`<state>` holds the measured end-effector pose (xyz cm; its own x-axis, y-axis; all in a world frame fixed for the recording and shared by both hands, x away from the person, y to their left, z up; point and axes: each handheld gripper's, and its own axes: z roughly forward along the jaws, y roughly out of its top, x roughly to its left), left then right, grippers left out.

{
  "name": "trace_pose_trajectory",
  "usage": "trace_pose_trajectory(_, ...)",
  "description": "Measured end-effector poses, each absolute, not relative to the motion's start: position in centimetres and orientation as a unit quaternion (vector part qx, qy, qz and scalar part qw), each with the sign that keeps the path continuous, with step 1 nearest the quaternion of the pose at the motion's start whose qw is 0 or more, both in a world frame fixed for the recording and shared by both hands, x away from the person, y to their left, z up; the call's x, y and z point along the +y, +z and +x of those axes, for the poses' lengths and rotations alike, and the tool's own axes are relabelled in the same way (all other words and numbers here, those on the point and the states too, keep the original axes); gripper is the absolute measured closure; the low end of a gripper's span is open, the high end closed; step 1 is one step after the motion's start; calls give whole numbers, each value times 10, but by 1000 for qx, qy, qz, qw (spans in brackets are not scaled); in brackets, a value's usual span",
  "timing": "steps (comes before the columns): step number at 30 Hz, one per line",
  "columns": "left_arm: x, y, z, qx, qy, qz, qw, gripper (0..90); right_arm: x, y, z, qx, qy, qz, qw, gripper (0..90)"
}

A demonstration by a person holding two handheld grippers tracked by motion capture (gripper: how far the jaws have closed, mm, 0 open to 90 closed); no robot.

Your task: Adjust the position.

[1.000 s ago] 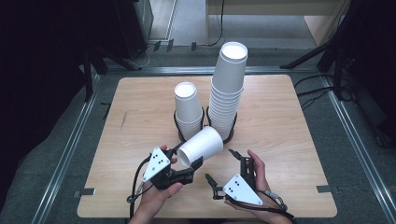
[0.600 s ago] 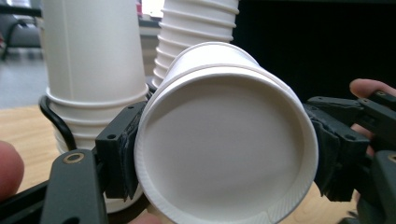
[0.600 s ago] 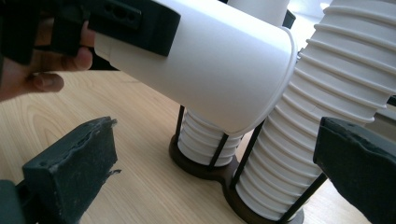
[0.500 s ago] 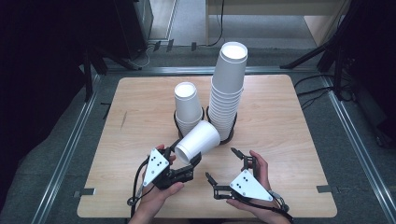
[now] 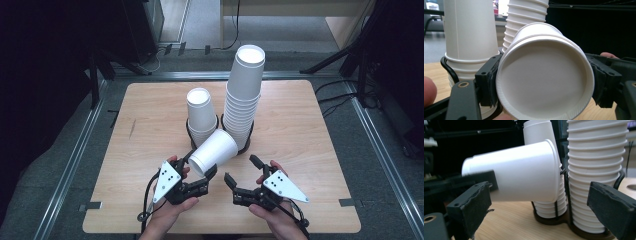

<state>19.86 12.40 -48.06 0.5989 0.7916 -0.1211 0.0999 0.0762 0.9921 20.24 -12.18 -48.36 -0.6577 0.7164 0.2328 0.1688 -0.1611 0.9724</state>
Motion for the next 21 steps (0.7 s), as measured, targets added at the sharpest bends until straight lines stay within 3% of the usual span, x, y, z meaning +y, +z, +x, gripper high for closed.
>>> trace_pose_trajectory(12,120,-485,197,362,278,604,653,238,-122,-479,202,587,664,458,76,67)
trace_pose_trajectory(21,114,-489,195,356,287,603,654,238,-127,-477,205,533,675,509,-35,10)
